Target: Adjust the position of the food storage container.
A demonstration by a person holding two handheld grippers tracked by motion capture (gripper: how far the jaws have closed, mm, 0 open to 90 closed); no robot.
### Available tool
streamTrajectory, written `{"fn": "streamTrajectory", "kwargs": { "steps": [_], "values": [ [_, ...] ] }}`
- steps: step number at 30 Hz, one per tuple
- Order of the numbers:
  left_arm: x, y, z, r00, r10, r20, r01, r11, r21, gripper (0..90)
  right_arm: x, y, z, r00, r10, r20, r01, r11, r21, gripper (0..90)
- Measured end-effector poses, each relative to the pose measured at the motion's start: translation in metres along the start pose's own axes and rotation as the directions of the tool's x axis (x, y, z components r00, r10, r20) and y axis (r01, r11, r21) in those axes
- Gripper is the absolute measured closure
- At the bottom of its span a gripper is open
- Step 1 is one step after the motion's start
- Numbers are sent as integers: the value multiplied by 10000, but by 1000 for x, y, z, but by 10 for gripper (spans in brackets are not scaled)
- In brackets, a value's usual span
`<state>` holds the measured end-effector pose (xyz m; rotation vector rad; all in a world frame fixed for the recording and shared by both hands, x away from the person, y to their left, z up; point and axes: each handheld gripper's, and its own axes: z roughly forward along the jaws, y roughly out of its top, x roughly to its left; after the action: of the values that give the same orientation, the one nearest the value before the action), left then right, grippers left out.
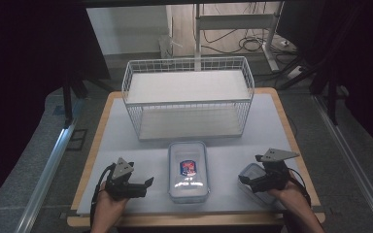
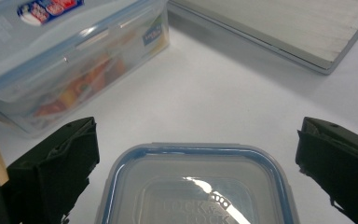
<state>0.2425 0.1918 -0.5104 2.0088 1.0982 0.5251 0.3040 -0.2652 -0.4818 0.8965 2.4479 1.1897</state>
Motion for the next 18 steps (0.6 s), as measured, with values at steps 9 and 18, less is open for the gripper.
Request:
{"fn": "streamTrajectory", "kwargs": {
  "steps": [9,18],
  "values": [
    [-7,1,1,9992,396,-101,-397,9992,-105,76,-2,-1,-1,10000,-19,-81,21,9997,229,0],
    [-10,1,3,9982,590,-107,-590,9983,33,75,0,-1,-2,9999,45,-108,-43,9998,204,26]
  ]
}}
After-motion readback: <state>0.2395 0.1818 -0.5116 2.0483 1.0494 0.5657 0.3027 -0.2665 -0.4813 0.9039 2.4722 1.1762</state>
